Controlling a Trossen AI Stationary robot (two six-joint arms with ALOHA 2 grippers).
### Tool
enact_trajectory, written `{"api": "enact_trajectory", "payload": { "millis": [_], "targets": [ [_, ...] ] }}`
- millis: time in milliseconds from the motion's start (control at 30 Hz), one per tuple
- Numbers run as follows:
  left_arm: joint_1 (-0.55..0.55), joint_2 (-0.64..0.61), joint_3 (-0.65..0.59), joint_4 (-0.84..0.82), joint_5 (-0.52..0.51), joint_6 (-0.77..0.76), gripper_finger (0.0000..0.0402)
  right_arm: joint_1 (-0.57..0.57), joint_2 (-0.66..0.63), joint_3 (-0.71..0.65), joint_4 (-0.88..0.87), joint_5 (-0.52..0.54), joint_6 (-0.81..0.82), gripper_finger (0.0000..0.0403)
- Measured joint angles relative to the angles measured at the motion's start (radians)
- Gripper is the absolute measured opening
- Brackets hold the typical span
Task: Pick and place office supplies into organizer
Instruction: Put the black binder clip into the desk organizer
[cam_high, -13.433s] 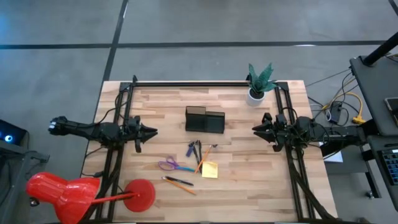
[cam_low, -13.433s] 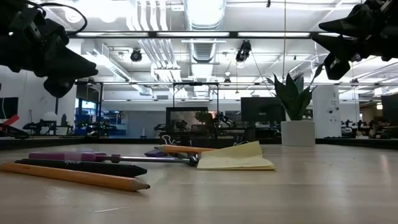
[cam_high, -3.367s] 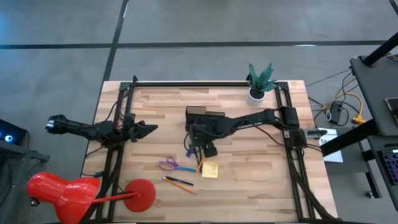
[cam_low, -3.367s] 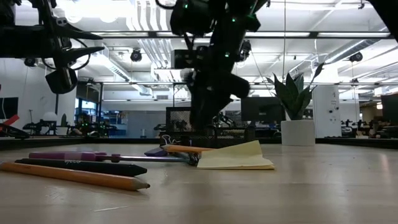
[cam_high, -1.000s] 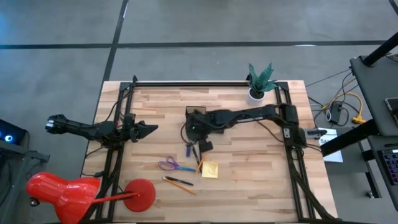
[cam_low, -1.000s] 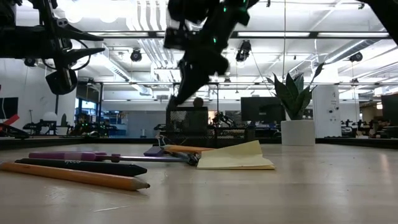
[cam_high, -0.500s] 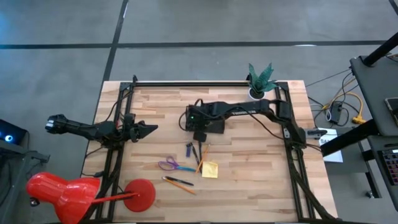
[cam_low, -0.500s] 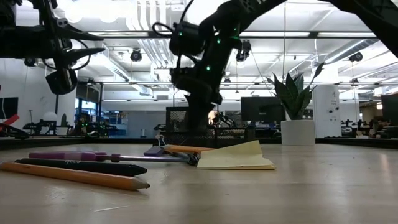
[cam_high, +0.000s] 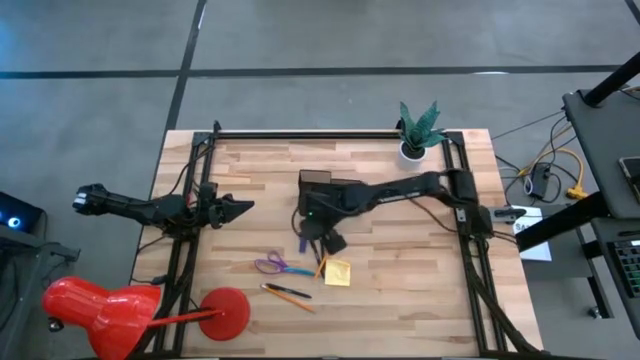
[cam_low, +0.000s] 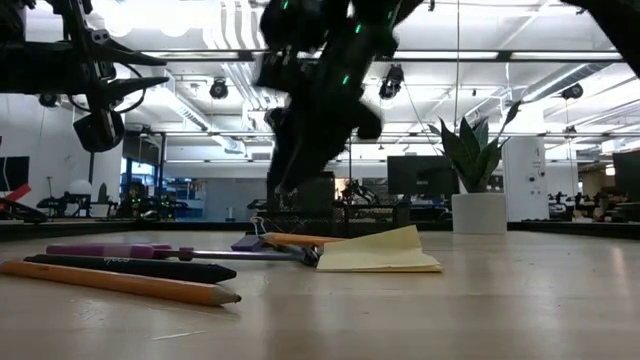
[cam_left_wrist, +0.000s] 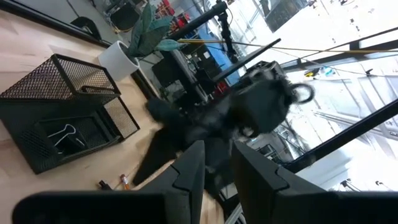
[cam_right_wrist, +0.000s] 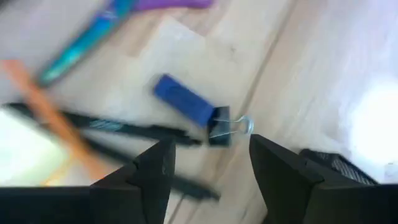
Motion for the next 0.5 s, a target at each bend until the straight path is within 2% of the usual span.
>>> {"api": "enact_trajectory", "payload": {
  "millis": [200,367,500],
  "targets": [
    [0.000,-0.003,0.000,0.008,0.000,-0.002,0.0066,-0.011,0.060,0.053,0.051,0.042,0.109,0.0191],
    [0.000,0.003,0.000,0.006,0.000,0.002,0.0066,-0.020,0.077,0.068,0.054,-0.011,0.075,0.0191],
    [0.000,0.004,0.000,0.004,0.000,0.002,0.0066,-0.019,0.118,0.066,0.055,-0.008,0.086,0.0191]
  ]
}}
